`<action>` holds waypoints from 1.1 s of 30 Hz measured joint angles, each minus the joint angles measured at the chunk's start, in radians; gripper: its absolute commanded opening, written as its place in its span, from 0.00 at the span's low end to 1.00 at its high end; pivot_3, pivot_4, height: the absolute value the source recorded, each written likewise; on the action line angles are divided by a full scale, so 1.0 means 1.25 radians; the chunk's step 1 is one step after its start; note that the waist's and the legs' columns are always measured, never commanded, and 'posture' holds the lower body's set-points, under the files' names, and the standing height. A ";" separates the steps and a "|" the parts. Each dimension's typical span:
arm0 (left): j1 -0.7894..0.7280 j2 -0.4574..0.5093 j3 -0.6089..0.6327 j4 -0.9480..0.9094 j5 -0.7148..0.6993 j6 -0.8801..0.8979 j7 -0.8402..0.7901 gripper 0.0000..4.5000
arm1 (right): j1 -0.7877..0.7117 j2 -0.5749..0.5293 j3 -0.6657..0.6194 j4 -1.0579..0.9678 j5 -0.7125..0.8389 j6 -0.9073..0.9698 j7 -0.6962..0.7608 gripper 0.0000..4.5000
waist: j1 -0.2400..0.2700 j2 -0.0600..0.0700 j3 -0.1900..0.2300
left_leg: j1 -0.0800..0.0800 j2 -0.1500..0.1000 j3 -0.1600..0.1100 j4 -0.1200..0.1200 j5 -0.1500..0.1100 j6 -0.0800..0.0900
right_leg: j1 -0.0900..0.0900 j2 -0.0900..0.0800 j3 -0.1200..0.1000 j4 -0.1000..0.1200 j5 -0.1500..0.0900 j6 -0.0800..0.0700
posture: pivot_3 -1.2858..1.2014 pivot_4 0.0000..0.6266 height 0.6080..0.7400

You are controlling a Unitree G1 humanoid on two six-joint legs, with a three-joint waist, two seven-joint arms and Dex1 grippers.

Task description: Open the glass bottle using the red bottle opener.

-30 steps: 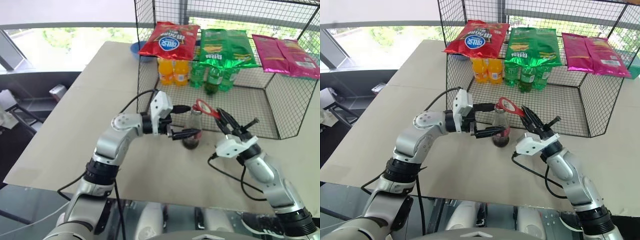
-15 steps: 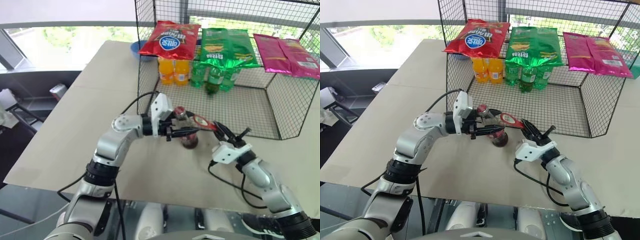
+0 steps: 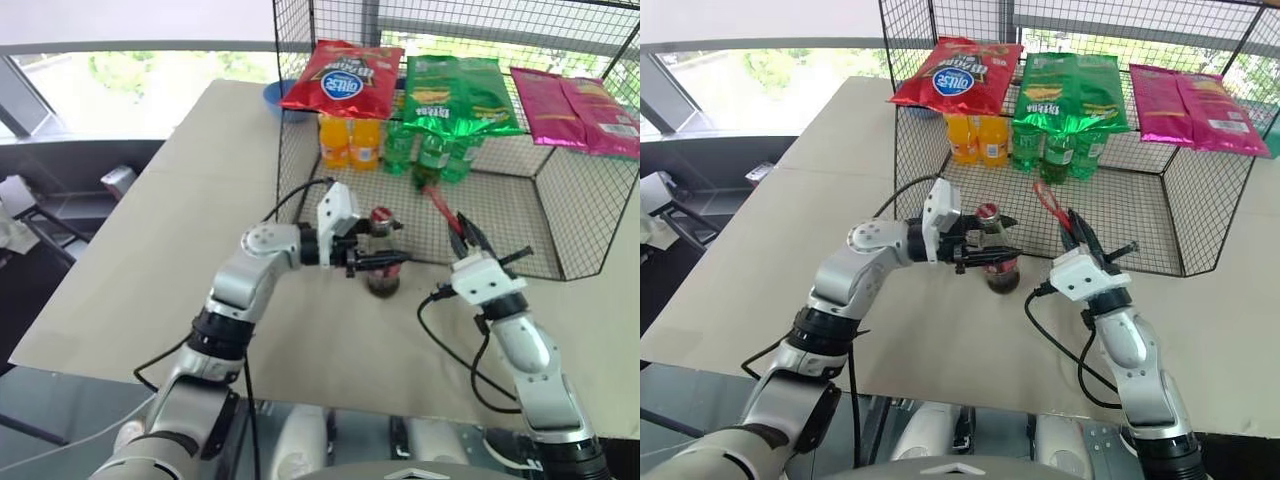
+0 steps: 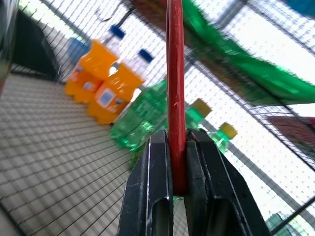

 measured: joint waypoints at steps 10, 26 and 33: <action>-0.009 0.003 -0.001 0.023 0.004 -0.018 -0.020 0.99 | -0.002 -0.007 0.011 -0.027 0.004 -0.005 0.034 0.00 | 0.000 0.000 0.000 | 0.000 0.000 0.000 0.000 0.000 0.001 | 0.000 0.001 0.000 0.000 0.000 0.000 | 0.52 0.24 1.00; 0.020 0.043 0.005 -0.015 -0.010 -0.007 -0.019 0.99 | -0.020 -0.029 0.020 -0.026 0.007 -0.010 0.039 0.00 | 0.000 0.000 0.000 | 0.000 0.000 0.000 0.000 0.000 0.000 | 0.000 0.000 0.000 0.000 0.000 0.000 | 0.52 0.24 1.00; 0.020 0.037 0.005 -0.015 -0.012 -0.007 -0.021 0.88 | -0.018 -0.040 0.021 -0.026 0.007 -0.021 0.051 0.00 | 0.000 0.000 0.000 | 0.000 0.000 0.000 0.000 0.000 0.000 | 0.000 0.001 0.000 0.000 0.000 0.000 | 0.52 0.24 1.00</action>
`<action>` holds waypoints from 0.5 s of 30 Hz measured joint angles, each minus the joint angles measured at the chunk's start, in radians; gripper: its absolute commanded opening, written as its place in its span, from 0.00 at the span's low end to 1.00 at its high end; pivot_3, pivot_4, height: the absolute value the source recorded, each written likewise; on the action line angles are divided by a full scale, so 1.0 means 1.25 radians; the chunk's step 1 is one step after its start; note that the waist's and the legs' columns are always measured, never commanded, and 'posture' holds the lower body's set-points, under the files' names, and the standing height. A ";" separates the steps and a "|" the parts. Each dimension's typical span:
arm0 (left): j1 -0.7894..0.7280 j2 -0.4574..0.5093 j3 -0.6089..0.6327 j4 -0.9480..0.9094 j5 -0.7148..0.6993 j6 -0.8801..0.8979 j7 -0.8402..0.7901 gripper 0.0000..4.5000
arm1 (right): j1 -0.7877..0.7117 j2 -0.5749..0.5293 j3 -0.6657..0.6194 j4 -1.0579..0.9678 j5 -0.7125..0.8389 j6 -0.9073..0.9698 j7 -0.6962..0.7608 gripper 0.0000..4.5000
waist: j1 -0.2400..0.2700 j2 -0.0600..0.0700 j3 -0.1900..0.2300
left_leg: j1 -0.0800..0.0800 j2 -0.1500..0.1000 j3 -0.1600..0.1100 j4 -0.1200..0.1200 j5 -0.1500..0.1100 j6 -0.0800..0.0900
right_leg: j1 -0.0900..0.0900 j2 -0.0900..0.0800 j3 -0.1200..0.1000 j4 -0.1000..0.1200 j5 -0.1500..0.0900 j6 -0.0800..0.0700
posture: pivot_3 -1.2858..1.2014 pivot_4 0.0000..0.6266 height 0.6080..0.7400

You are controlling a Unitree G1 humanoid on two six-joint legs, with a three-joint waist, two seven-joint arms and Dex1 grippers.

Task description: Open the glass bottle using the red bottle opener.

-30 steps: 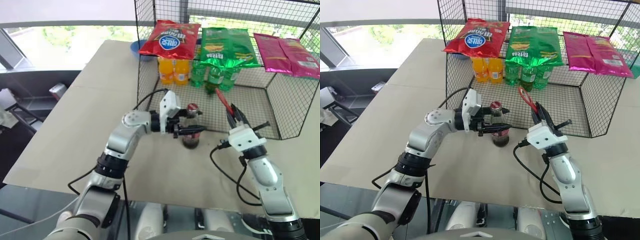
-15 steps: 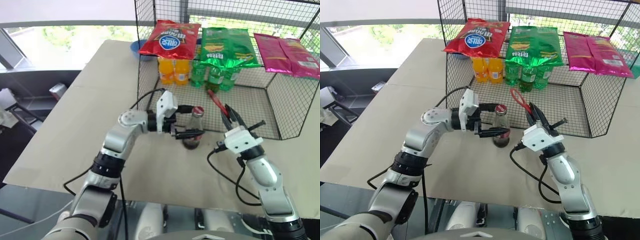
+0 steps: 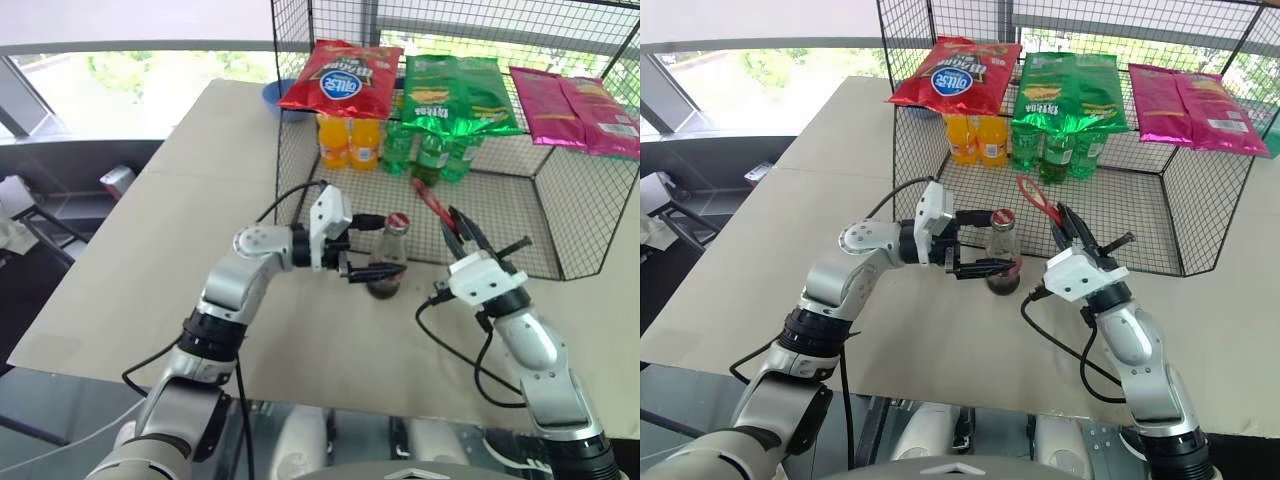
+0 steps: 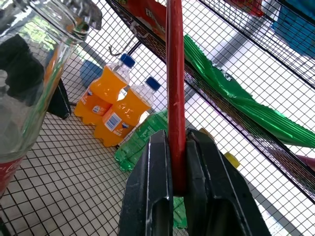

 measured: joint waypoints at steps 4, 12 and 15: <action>0.000 0.000 0.000 -0.001 -0.001 0.004 -0.005 0.81 | 0.005 0.001 0.001 0.000 0.000 -0.003 0.003 0.00 | 0.000 0.000 0.000 | 0.000 0.000 0.000 0.000 0.000 0.000 | 0.000 0.000 0.000 0.000 0.000 0.000 | 0.52 0.24 1.00; 0.000 0.000 0.000 -0.002 -0.001 0.009 -0.013 0.69 | 0.005 0.002 0.001 0.000 0.000 -0.003 0.003 0.00 | 0.000 0.000 0.000 | 0.000 0.000 0.000 0.000 0.000 0.000 | 0.000 0.000 0.000 0.000 0.000 0.000 | 0.52 0.24 1.00; 0.000 -0.001 0.000 -0.002 -0.001 0.010 -0.014 0.47 | 0.005 0.001 0.001 0.000 -0.001 -0.004 0.004 0.00 | 0.000 0.000 0.000 | 0.000 0.000 0.000 0.000 0.000 0.000 | 0.000 0.000 0.000 0.000 0.000 0.000 | 0.52 0.24 1.00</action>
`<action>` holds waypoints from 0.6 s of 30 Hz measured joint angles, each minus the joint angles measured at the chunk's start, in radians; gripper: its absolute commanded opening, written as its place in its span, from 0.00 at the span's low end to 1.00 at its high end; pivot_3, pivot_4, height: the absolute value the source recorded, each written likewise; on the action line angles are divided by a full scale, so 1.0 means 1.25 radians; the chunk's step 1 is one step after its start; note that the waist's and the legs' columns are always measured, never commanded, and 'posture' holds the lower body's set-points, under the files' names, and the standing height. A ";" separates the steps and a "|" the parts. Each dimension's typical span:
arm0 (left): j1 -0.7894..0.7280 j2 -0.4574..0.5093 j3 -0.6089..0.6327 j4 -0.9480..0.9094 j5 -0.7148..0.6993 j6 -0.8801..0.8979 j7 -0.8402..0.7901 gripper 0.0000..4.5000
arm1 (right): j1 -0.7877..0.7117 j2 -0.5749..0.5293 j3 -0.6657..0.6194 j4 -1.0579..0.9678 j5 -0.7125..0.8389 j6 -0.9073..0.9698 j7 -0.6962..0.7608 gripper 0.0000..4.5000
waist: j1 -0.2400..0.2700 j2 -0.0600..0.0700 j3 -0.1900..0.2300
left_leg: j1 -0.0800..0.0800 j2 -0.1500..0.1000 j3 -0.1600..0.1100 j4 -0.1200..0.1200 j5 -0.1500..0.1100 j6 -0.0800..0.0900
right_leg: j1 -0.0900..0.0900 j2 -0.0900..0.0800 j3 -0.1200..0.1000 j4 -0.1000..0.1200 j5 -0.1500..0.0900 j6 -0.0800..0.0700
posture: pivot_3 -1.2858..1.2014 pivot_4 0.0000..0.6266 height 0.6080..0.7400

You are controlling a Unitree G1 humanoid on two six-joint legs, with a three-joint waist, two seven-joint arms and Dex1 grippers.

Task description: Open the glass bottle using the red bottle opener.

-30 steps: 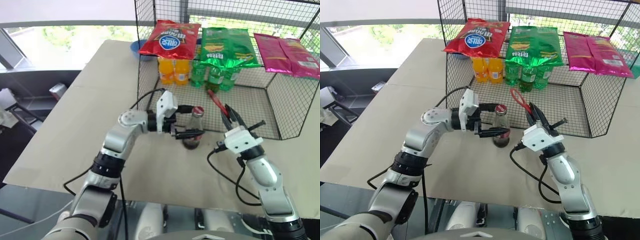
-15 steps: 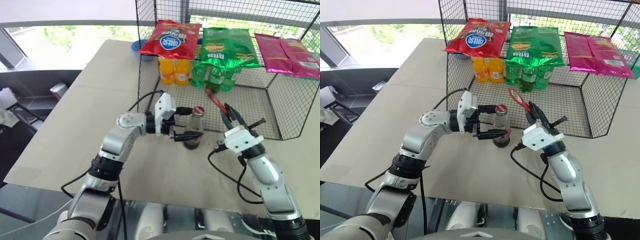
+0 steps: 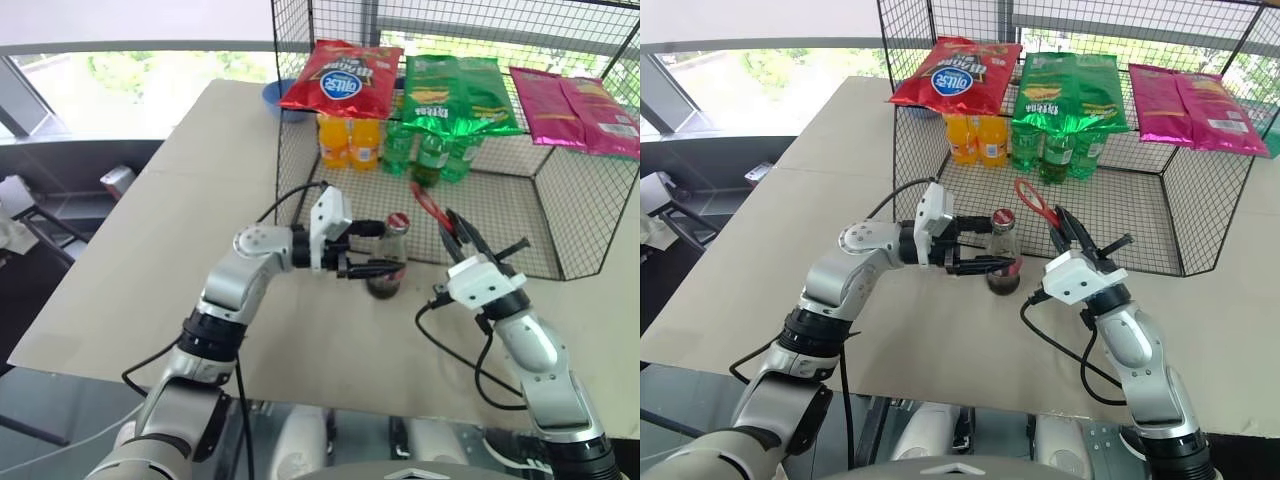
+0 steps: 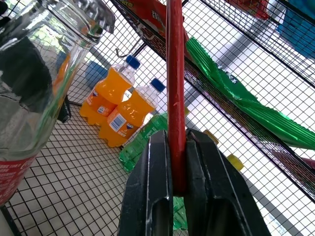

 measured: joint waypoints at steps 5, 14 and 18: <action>0.000 0.000 0.000 -0.002 0.000 0.000 -0.002 0.47 | 0.000 -0.006 0.000 -0.004 0.000 0.000 0.010 0.00 | 0.000 0.000 0.000 | 0.000 0.000 0.000 0.000 0.000 0.000 | 0.000 0.000 0.000 0.000 0.000 0.000 | 0.52 0.24 1.00; 0.000 0.009 0.000 -0.009 0.001 0.005 -0.004 0.47 | 0.025 -0.033 0.045 -0.003 -0.043 -0.059 0.014 0.00 | 0.000 0.000 0.000 | 0.000 0.000 0.000 0.000 0.000 0.000 | 0.000 0.000 0.000 0.000 0.000 0.000 | 0.52 0.24 1.00; 0.001 0.020 0.002 -0.017 -0.001 0.011 -0.008 0.47 | 0.033 -0.027 0.062 0.011 -0.062 -0.087 -0.006 0.00 | 0.000 0.000 0.000 | 0.000 0.000 0.000 0.000 0.000 0.000 | 0.000 0.000 0.000 0.000 0.000 0.000 | 0.52 0.24 1.00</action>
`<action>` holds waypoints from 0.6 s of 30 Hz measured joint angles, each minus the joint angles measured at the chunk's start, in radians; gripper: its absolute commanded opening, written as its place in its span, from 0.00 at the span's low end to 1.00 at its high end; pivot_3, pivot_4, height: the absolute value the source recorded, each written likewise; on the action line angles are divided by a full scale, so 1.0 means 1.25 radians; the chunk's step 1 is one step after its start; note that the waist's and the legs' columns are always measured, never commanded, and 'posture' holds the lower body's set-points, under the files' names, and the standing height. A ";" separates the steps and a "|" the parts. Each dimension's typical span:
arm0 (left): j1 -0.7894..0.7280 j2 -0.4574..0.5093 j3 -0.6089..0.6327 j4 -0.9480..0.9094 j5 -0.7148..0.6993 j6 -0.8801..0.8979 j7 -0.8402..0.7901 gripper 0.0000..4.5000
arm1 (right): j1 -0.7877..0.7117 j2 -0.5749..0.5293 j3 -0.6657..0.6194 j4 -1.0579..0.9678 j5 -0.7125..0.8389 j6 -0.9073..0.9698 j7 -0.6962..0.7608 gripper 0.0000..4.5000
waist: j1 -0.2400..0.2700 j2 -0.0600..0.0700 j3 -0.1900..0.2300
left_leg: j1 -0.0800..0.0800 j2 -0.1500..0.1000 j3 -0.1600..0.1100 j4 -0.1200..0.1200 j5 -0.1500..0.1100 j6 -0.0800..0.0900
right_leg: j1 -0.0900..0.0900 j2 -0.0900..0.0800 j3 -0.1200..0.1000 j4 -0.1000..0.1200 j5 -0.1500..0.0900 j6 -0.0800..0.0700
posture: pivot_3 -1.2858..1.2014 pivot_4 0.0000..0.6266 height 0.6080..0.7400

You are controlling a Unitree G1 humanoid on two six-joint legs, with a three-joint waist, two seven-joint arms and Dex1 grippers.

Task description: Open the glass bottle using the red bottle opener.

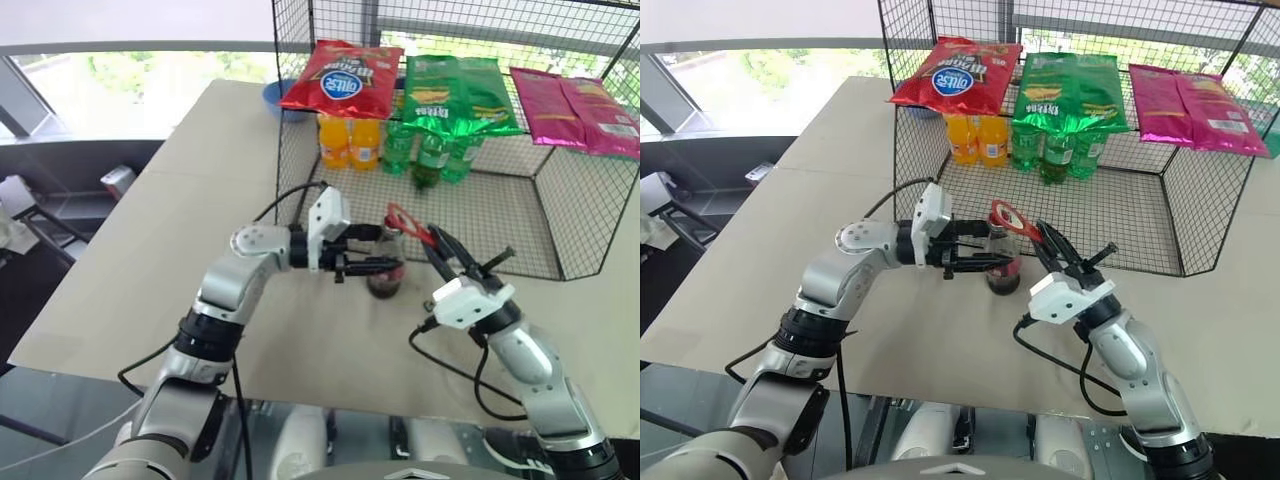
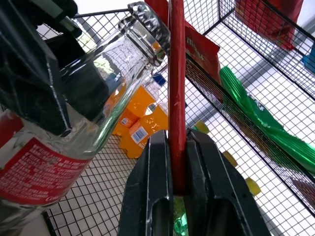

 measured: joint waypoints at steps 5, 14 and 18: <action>0.000 0.010 0.003 -0.009 -0.002 0.009 -0.005 0.47 | -0.002 0.011 0.016 0.027 -0.007 -0.032 -0.024 0.00 | 0.000 0.000 0.000 | 0.000 0.000 0.000 0.000 0.001 -0.001 | 0.000 0.000 0.000 0.000 0.000 0.000 | 0.52 0.24 1.00; 0.000 0.012 0.009 -0.010 -0.006 0.022 -0.006 0.47 | -0.052 0.009 0.026 0.079 -0.088 -0.057 -0.069 0.00 | 0.001 0.000 0.000 | 0.000 0.000 0.000 0.000 0.001 -0.002 | 0.000 0.000 0.000 0.000 0.000 0.000 | 0.52 0.24 1.00; 0.000 0.009 0.009 -0.010 -0.006 0.024 -0.006 0.47 | -0.049 0.010 0.029 0.100 -0.090 -0.082 -0.096 0.00 | 0.001 0.000 0.000 | 0.001 0.000 0.000 0.000 0.001 -0.002 | 0.000 0.000 0.000 0.000 0.000 0.000 | 0.52 0.24 1.00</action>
